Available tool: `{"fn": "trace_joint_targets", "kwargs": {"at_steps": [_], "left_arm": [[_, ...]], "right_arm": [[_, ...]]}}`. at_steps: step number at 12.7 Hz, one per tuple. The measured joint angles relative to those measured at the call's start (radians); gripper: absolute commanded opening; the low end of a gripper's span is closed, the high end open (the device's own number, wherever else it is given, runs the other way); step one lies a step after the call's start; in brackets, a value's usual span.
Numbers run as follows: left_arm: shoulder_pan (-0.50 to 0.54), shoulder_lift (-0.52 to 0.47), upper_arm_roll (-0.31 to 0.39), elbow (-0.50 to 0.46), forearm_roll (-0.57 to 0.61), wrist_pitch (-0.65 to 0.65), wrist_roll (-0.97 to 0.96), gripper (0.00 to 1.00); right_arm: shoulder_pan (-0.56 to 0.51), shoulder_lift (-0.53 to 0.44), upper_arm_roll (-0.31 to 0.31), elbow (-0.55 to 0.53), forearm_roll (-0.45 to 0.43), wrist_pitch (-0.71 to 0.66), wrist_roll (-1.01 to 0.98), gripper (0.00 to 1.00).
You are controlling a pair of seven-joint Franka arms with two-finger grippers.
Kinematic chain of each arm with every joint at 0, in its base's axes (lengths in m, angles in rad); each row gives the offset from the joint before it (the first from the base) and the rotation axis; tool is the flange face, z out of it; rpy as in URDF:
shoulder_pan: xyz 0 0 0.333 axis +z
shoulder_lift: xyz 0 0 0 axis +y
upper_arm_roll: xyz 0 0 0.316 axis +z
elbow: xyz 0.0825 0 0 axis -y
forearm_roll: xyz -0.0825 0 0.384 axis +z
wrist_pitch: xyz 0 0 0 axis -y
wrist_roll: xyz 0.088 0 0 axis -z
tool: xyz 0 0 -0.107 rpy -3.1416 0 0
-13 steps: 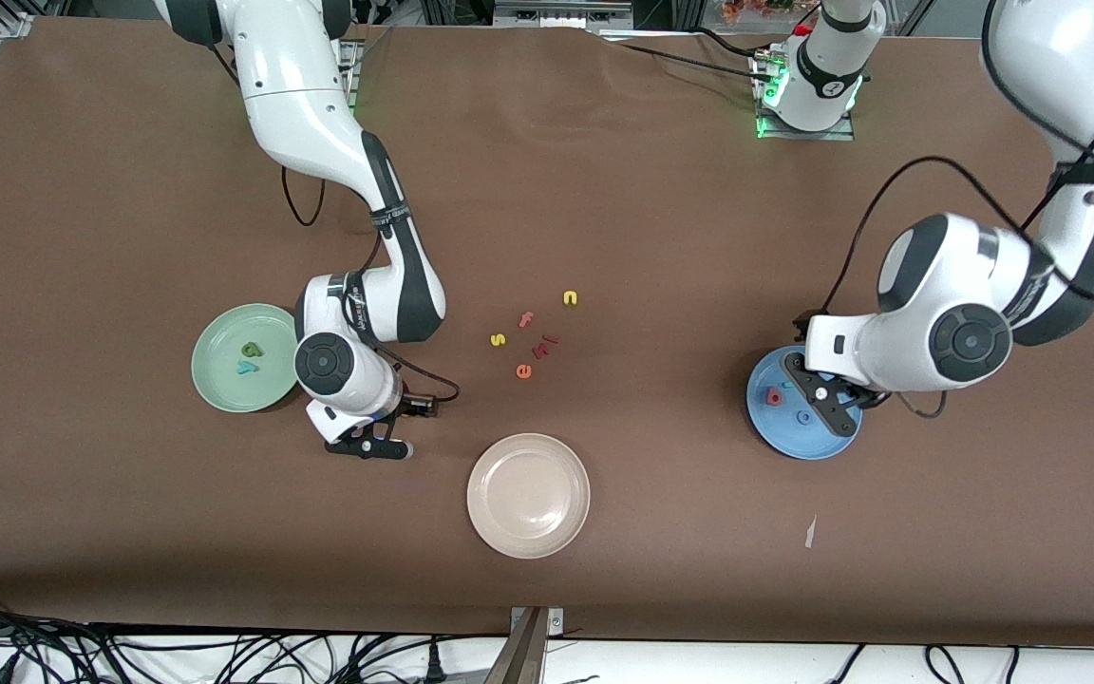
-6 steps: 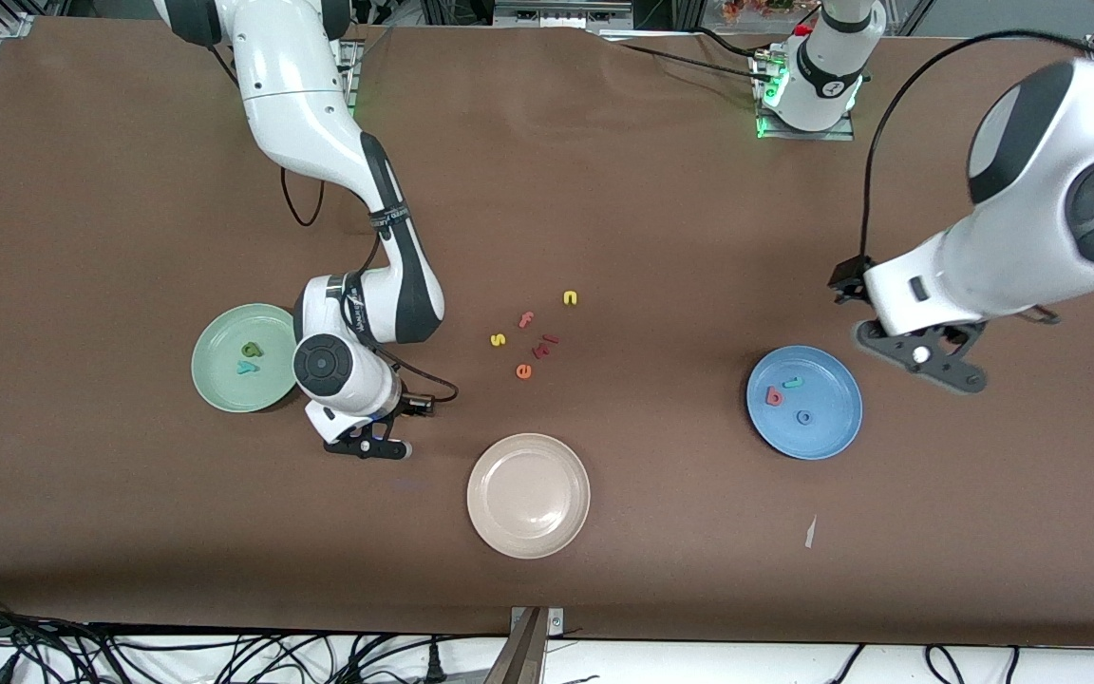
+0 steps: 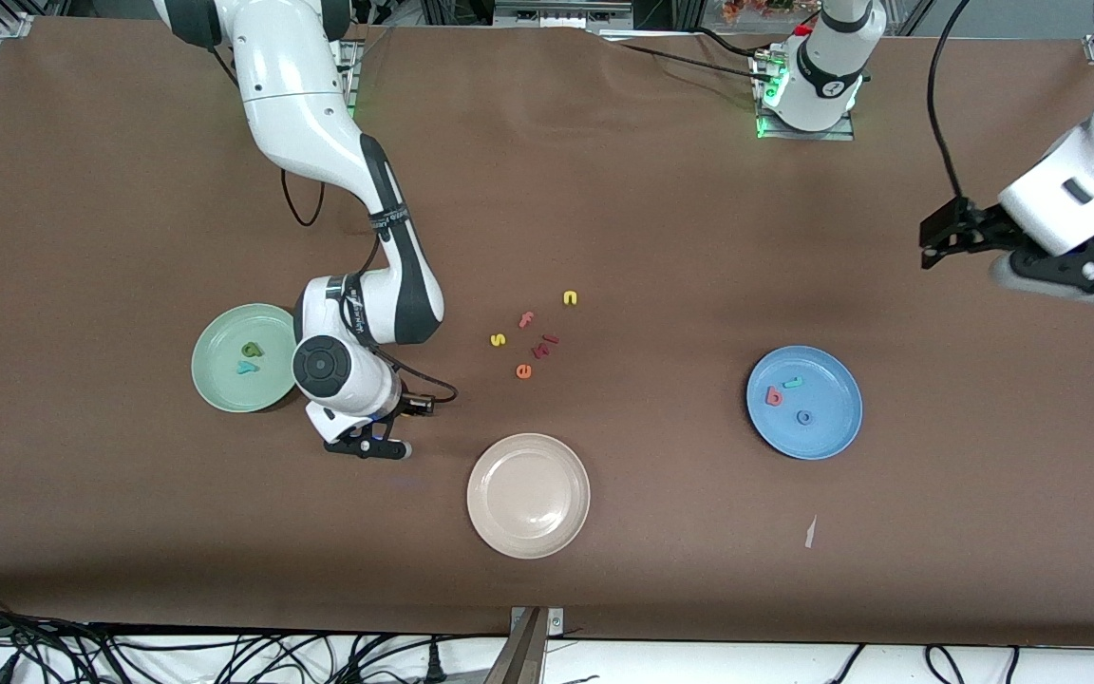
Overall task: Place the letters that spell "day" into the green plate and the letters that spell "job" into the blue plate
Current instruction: 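Carry the yellow 'a' to the green plate while the left gripper withdraws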
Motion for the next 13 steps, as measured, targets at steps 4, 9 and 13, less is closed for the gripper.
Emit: {"fn": "trace_joint_targets", "kwargs": {"at_steps": [4,9,13], "left_arm": [[-0.004,-0.115,0.028,-0.127,-0.002,0.034,-0.134,1.0],[-0.005,-0.093,0.029,-0.134,-0.011,0.037,-0.172,1.0],[-0.005,-0.082,0.034,-0.134,-0.06,0.037,-0.174,1.0]], "right_arm": [[-0.002,0.004,0.0,0.0,0.018,0.001,0.0,0.39],[-0.003,0.005,-0.003,0.0,0.019,0.003,0.0,0.16],[0.001,0.005,-0.001,0.005,0.02,0.006,0.0,0.06]]}}
